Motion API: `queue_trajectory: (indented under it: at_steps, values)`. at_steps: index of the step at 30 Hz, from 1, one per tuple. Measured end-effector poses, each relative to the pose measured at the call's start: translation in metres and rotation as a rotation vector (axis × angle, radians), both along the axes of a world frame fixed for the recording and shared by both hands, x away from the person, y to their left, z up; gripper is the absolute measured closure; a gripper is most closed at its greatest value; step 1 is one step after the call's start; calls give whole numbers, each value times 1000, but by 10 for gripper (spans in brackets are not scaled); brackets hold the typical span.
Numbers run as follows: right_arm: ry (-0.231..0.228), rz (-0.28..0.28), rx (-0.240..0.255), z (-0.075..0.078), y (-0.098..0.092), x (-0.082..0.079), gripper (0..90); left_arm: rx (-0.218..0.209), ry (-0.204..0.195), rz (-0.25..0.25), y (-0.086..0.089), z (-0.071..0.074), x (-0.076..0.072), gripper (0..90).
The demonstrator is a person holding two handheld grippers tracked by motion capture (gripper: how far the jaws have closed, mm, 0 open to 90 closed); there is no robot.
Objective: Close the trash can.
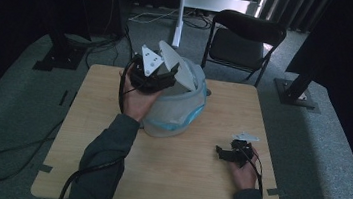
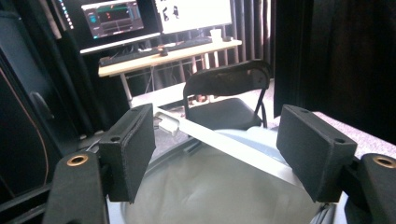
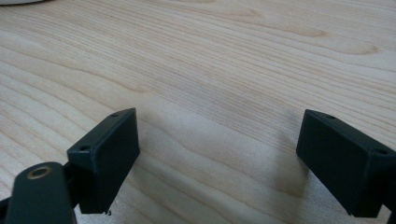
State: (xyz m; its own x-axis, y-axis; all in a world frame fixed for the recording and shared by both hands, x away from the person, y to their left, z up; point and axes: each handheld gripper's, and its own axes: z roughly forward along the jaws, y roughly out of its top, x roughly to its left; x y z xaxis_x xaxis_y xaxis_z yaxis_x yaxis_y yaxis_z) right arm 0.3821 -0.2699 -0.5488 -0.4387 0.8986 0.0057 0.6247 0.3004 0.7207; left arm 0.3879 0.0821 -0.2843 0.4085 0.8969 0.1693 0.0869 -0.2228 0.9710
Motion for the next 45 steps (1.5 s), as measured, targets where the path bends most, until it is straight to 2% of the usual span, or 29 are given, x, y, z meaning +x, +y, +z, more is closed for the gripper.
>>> queue_trajectory:
  at_steps: [6,10,16,19,25,29,33,37,39,45]
  values:
    - [-1,1,-1,0,0,0,121,13,26,18,7,-6,4,329]
    - [-1,0,0,0,0,0,121,29,39,31,10,-10,7,398]
    - [-1,0,1,0,0,0,121,80,53,54,10,-13,12,498]
    - [-1,0,1,0,0,0,121,88,58,60,13,-13,13,544]
    - [-1,0,1,0,0,0,121,138,54,77,13,-16,15,581]
    - [-1,-1,0,0,0,0,121,156,72,85,13,-20,20,629]
    - [-1,-1,1,0,0,0,121,123,113,57,18,-25,25,683]
    - [-1,-1,1,0,0,0,121,57,176,3,29,-29,30,756]
    - [-2,-1,1,0,0,0,121,40,194,-17,33,-31,32,782]
    - [-1,-1,1,0,0,0,121,23,225,-42,40,-35,35,868]
